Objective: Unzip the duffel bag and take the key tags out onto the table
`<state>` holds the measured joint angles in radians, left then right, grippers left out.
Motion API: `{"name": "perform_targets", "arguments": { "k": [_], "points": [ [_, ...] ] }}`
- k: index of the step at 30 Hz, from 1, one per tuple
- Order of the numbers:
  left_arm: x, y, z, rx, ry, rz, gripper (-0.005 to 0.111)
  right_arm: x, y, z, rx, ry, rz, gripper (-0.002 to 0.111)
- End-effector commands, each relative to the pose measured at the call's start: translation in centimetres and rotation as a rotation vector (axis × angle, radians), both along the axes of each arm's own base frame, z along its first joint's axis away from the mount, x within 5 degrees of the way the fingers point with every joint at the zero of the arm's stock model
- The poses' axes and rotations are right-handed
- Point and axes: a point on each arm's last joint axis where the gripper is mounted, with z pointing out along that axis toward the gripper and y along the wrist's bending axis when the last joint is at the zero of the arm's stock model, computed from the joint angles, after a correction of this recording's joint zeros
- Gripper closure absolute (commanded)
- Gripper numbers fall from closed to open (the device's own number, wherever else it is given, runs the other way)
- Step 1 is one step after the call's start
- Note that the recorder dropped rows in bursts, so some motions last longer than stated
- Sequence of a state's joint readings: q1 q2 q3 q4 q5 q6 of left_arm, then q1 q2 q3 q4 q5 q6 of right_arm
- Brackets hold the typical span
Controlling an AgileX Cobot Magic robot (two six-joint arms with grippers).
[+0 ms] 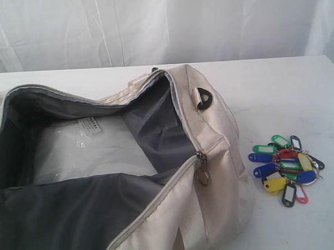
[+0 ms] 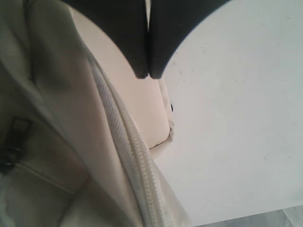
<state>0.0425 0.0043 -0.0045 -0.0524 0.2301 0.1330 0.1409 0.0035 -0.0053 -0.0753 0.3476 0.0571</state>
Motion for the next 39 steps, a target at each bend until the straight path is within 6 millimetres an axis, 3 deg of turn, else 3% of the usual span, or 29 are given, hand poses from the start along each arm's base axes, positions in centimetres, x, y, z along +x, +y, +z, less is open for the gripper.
{"name": "perform_targets", "arguments": {
  "k": [1, 39],
  "points": [
    [-0.02, -0.04, -0.14, -0.002, 0.002, -0.007, 0.107, 0.00, -0.04, -0.15, -0.013, 0.000, -0.003, 0.108],
    [-0.02, 0.13, -0.15, -0.002, 0.002, 0.027, 0.107, -0.03, 0.23, -0.15, -0.013, -0.001, 0.048, 0.108]
  ]
}}
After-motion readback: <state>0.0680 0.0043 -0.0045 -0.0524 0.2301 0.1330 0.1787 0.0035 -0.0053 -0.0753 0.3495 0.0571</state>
